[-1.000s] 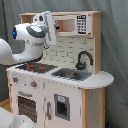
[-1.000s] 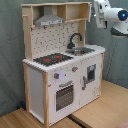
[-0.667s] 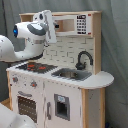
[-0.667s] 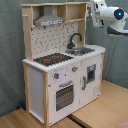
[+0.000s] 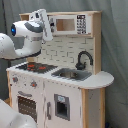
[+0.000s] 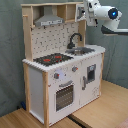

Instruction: Play with the kitchen

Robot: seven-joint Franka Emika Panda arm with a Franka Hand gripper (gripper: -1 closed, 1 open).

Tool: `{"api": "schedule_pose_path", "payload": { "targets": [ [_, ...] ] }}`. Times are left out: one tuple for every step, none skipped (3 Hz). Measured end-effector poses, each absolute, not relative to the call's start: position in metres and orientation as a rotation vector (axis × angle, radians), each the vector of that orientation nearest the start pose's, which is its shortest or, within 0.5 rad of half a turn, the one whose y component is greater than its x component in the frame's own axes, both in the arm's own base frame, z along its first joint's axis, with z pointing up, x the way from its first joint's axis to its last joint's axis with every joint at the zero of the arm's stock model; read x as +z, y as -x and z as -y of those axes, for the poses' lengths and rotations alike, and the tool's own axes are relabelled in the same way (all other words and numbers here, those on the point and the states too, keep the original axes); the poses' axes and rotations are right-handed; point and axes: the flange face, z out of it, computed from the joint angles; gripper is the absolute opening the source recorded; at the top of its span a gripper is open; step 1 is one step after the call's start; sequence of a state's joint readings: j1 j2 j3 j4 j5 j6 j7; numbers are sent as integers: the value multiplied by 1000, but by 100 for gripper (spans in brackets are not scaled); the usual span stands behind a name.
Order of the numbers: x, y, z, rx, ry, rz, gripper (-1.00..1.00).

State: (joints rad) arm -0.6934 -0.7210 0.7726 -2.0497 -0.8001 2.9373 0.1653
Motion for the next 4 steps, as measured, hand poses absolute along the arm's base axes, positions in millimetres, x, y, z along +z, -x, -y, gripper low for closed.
{"api": "schedule_pose_path", "payload": {
  "targets": [
    [747,-418,-257,1411,-1537,-767,-100],
    [734,-444,-246,1386,-1578,-757,-100],
    [735,-460,-248,1388,-1581,-753,-100],
    [733,-476,-249,1392,-1590,-748,-100]
  ]
}}
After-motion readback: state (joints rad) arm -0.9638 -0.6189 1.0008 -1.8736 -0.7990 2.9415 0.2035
